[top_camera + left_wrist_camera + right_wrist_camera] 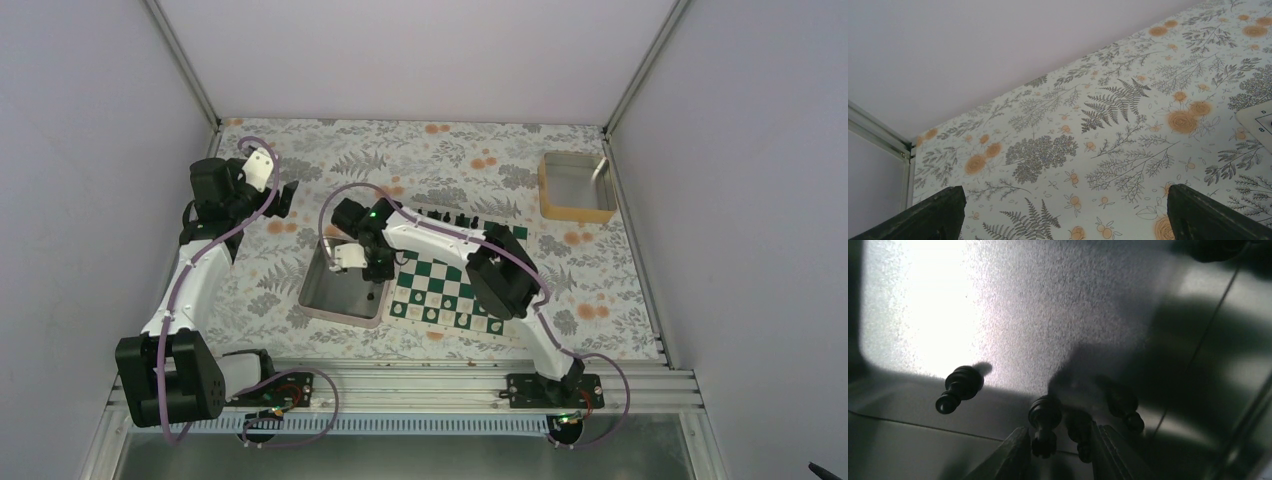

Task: Set up the chess pieces on the board
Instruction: Pick up the chess piece from the storage box.

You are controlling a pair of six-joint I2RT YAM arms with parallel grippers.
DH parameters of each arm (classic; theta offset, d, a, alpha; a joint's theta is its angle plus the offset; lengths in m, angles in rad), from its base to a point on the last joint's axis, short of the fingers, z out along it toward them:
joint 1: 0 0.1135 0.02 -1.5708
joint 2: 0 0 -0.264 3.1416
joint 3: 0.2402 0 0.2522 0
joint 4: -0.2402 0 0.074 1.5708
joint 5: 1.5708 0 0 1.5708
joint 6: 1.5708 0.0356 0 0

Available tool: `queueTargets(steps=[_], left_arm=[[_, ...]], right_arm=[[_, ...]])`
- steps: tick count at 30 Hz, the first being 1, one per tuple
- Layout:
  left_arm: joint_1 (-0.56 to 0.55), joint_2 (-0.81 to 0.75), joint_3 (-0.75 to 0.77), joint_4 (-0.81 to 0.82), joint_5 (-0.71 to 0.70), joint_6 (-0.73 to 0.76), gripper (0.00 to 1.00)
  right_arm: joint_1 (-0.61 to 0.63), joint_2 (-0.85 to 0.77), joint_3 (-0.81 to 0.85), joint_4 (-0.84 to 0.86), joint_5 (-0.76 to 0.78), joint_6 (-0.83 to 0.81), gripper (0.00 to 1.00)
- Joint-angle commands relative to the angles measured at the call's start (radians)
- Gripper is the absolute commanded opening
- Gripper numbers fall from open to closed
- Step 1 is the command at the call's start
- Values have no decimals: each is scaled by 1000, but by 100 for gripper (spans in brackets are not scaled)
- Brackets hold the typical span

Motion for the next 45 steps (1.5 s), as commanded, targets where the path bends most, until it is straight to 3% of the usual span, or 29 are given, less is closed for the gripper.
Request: queueTargets(steps=[1,9,14,21,38,45], left_arm=[[8,-19,-4,8,8,7,100],[9,-19,-4,10,7,5,100],[9,-20,-4,10,8,5,100],[12,-22,-6,10,7,4,100],[14,-23,-3,8,7,5,100],[14,-37,36,-15,-17,35,100]], right_arm=[[11,26,34,-43,-6,-22,34],[14,36,34,-47,-10,-24,32],[13,44,40,-46,-6,-26,20],[15,48,52,-42,-6,-27,11],[7,-61,89,37,1,-2,9],[-70,-183,-8,47,21,45,9]])
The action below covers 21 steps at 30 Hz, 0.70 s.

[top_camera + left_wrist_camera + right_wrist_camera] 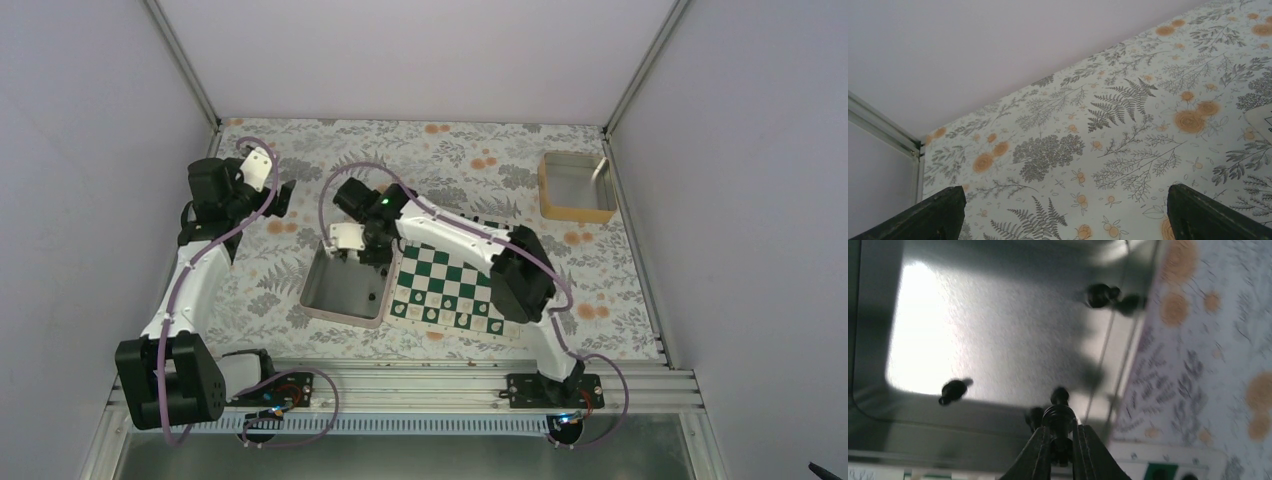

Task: Set up the chess pieces on the board
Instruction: Pick up the chess piece from the storage box, then place the chess piece on the chessboard.

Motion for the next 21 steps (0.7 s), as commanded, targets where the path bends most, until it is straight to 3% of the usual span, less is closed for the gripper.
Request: queueTargets(steps=[1,6,13,21], left_arm=[[7,-30,60,-49,21,50,100],[0,9,224,-289,161,207,100],[-22,102,364,-644,197,462,100],[-158,72,234,-647,85,459,100]], right_arm=[[-76,-140,-85,21,16,51,10],[-207,-290,-248,65,8,73,10],[-393,-463,-457,110,-9,83,10],[-596,-542,-618,164,-53,35,10]])
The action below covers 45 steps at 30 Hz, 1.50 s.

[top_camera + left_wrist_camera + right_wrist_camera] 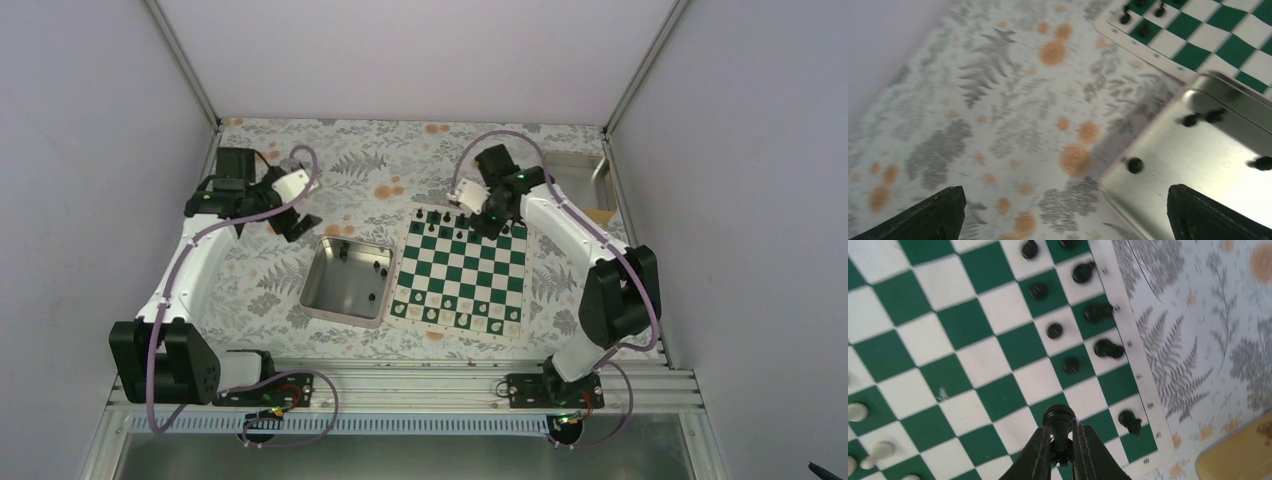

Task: Set up the chess pieces on the board
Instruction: Place the chess piece on the chessboard.

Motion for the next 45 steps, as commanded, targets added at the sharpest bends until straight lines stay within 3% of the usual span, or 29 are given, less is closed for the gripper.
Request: queueTargets(steps=[1,9,30,45], left_arm=[[-46,-22,-43,-50,-26,24,100],[-115,-18,-66,-33,-66,-7,100],[-146,-17,-108,3,-106,-33,100],[-160,8,-98,12,-118,-31,100]], right_arm=[[-100,-19,-56,57,-45,-34,11],[-220,87,-54,93,-57,-90,11],[-230,306,147,82,-58,-114,11],[-423,184,48,60,-55,-160,12]])
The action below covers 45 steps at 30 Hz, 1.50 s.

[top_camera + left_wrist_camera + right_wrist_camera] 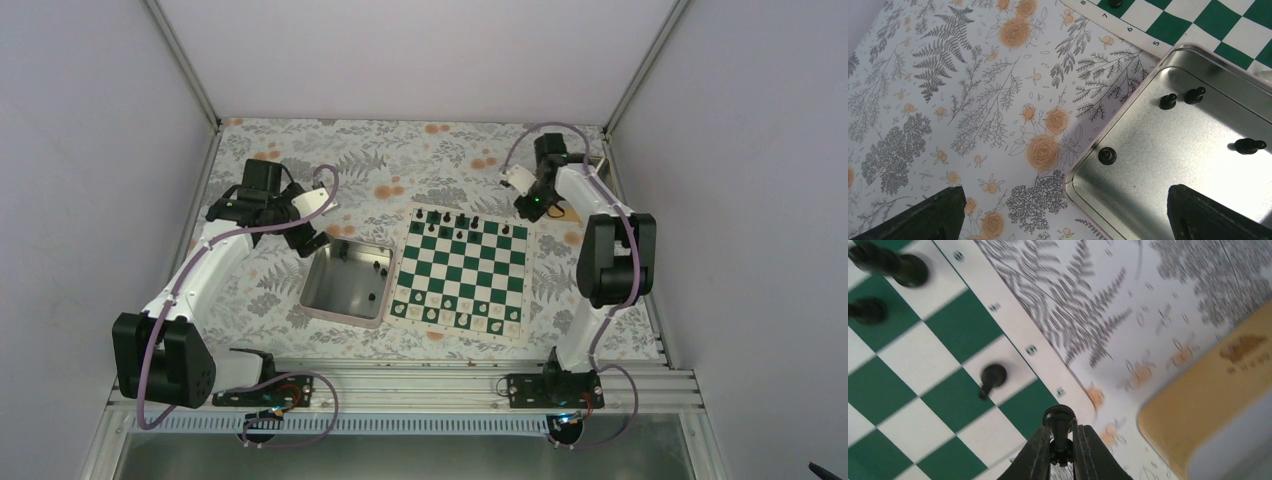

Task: Set up the chess pieces on the board
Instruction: Place the chess piece on the chessboard.

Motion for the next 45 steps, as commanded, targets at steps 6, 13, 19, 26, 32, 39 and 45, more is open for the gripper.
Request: queueTargets(steps=[6,13,19,26,32,39,45], left_arm=[[-19,17,15,14,-12,-12,100],[-24,15,6,13,-20,-15,100],[-28,19,3,17,-20,-19,100],[-34,21,0,20,-24,-25,100],[-36,15,-8,20,-32,-25,100],[-36,16,-14,20,-35,-27,100],[-38,19,-14,19,-35,-27,100]], right_arm=[[-65,-59,-71,-24,-33,-44,12],[-63,-29,-80,-41,-68,-50,13],[-55,-3,-78,-47,-67,-53,13],[-46,24,-48,-46,-82,-48,13],[-40,46,-27,-46,-84,-51,14],[-39,66,-17,-44,-81,-51,14],[-39,82,-15,-41,-80,-51,15]])
